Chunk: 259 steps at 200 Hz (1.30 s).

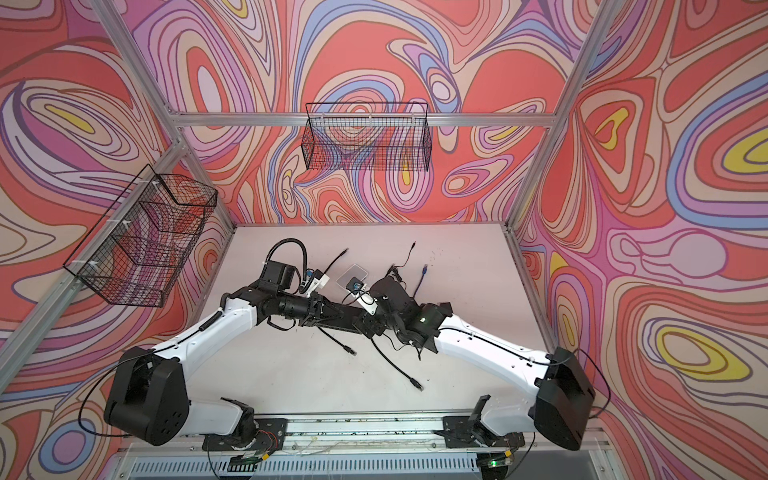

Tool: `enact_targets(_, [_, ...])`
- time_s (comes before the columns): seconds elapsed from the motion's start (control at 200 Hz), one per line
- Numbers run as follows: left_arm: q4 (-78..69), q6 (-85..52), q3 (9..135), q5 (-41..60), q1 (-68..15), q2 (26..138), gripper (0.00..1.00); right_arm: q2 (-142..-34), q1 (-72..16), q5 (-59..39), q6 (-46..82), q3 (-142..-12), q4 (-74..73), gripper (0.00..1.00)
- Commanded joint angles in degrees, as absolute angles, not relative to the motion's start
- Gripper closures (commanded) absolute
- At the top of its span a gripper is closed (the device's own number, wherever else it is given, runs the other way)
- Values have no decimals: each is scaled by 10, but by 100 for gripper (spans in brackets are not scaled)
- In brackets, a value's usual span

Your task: Insert the plug into the switch port

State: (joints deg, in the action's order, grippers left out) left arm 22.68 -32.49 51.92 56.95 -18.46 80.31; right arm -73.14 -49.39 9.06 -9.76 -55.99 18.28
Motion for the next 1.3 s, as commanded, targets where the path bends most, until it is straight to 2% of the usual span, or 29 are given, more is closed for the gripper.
enact_targets(0.0, [190,-350,508,571,-187,810,90,-677,-490,131,-18,-513,145,2])
enact_targets(0.14, [169,-360,504,569,-187,816,91,-631,-489,131,21,-476,144,2])
enact_targets(0.31, [133,-385,507,558,-187,826,91,-631,-490,139,92,-480,198,2])
enact_targets(0.551, [92,-437,549,519,-173,869,91,-646,-489,66,171,-457,211,21])
enact_targets(0.741, [85,-457,617,497,-168,922,91,-696,-490,50,178,-467,225,30])
enact_targets(0.947, [86,-481,666,463,-165,958,92,-750,-512,46,186,-468,177,31])
enact_targets(1.292, [86,-514,730,448,-148,1005,92,-909,-578,75,180,-537,140,31])
